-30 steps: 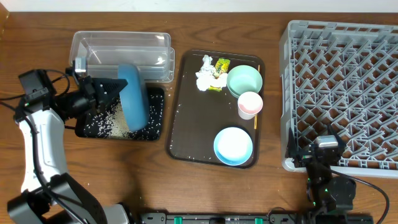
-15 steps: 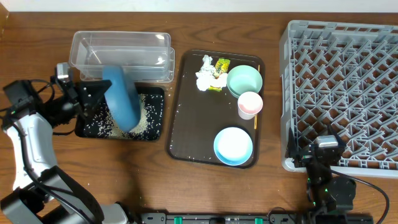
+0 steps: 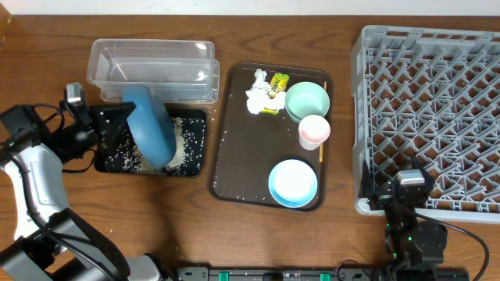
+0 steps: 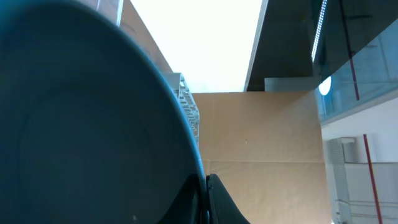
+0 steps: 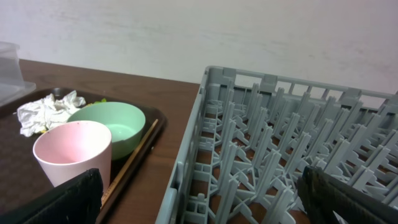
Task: Sort waste into correct bins and load items into the dishwasher rack
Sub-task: 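Tilt the blue plate with the left gripper to pour rice onto the black tray, then carry the blue plate back and lower it onto the brown tray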
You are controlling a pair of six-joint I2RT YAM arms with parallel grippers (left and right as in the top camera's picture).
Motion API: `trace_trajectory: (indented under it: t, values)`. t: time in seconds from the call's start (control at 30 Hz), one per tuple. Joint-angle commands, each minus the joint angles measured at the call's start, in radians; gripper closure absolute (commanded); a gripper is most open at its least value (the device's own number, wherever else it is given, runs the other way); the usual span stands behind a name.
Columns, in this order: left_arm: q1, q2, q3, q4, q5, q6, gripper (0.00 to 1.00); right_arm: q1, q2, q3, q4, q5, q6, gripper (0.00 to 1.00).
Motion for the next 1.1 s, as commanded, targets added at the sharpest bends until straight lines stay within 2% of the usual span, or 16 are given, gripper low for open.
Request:
trace_trajectory:
  t: [0.0, 0.1, 0.37, 0.43, 0.5, 0.6, 0.7, 0.87, 0.93, 0.97, 1.0, 1.07]
  values:
    - [0.005, 0.006, -0.002, -0.001, 0.044, -0.002, 0.94, 0.009, -0.007, -0.001, -0.004, 0.003, 0.004, 0.01]
    - [0.006, 0.005, -0.002, 0.016, 0.042, 0.059, 0.94, 0.009, -0.007, -0.001, -0.004, 0.003, 0.004, 0.01]
    - [0.003, 0.001, -0.002, -0.012, 0.045, 0.048, 0.94, 0.009, -0.007, -0.001, -0.004, 0.003, 0.004, 0.01]
    - [0.003, 0.001, -0.002, 0.027, 0.025, 0.098, 0.94, 0.009, -0.007, -0.001, -0.004, 0.003, 0.004, 0.01]
    - [0.003, 0.001, -0.002, 0.027, -0.003, 0.057, 0.94, 0.009, -0.007, -0.001, -0.004, 0.003, 0.004, 0.01]
    - [-0.003, 0.001, -0.002, 0.028, 0.042, 0.087, 0.94, 0.009, -0.007, -0.001, -0.004, 0.003, 0.004, 0.01]
    - [-0.006, -0.003, -0.002, 0.017, 0.044, 0.043, 0.94, 0.009, -0.007, -0.001, -0.004, 0.003, 0.004, 0.01]
    - [-0.011, -0.013, -0.002, 0.007, 0.04, 0.041, 0.94, 0.009, -0.007, -0.001, -0.004, 0.003, 0.004, 0.01]
    - [-0.01, -0.014, -0.002, 0.068, -0.075, 0.043, 0.94, 0.009, -0.007, -0.001, -0.004, 0.003, 0.004, 0.01]
    - [-0.01, -0.014, -0.002, 0.064, -0.136, -0.016, 0.94, 0.009, -0.007, -0.001, -0.004, 0.003, 0.004, 0.01]
    - [-0.01, -0.014, -0.002, 0.051, -0.136, -0.048, 0.94, 0.009, -0.007, -0.001, -0.004, 0.003, 0.004, 0.01]
    - [-0.029, -0.021, -0.002, 0.069, -0.069, 0.015, 0.94, 0.009, -0.007, -0.001, -0.004, 0.003, 0.004, 0.01]
